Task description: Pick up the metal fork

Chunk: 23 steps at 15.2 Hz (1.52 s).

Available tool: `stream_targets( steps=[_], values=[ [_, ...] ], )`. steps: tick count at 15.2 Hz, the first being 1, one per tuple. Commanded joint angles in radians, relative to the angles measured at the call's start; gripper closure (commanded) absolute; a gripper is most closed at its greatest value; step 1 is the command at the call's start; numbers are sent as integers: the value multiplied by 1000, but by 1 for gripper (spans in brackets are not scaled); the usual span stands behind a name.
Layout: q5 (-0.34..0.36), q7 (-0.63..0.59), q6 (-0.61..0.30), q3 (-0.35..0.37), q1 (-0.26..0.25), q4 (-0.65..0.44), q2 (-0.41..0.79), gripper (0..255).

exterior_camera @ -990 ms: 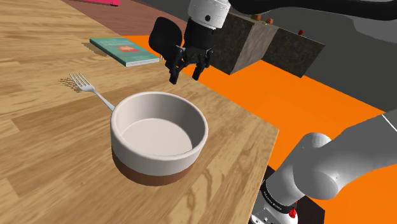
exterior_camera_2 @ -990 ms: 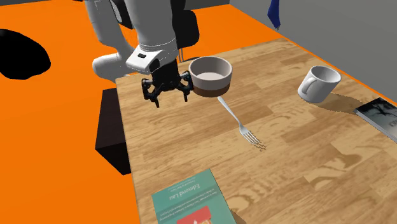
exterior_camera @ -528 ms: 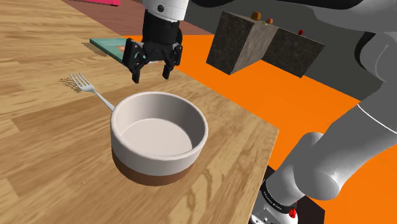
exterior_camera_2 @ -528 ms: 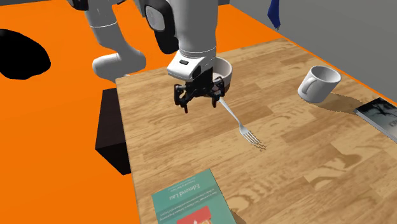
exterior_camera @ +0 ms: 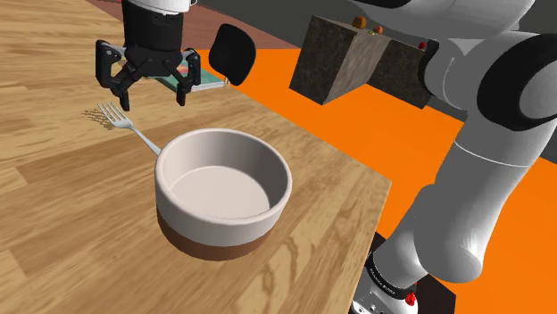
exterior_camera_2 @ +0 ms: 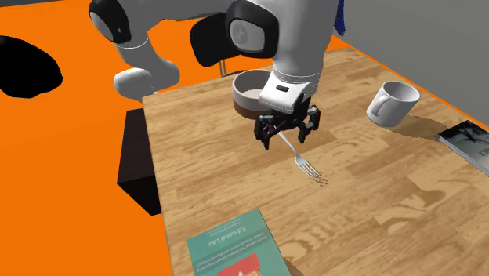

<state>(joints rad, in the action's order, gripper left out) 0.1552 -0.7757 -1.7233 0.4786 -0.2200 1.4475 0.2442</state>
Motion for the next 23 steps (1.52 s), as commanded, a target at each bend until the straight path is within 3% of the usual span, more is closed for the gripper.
stream_targets(
  steps=[1, 3, 12, 13, 23],
  values=[
    [56, -51, 44, 6, -52, -137, 107, 0],
    [97, -78, 90, 0, -103, -266, 199, 0],
    [89, -85, -25, -3, -81, -129, 177, 0],
    [89, -86, -25, -3, -81, -128, 177, 255],
    [89, -84, -10, -3, -83, -145, 178, 255]
  ],
)
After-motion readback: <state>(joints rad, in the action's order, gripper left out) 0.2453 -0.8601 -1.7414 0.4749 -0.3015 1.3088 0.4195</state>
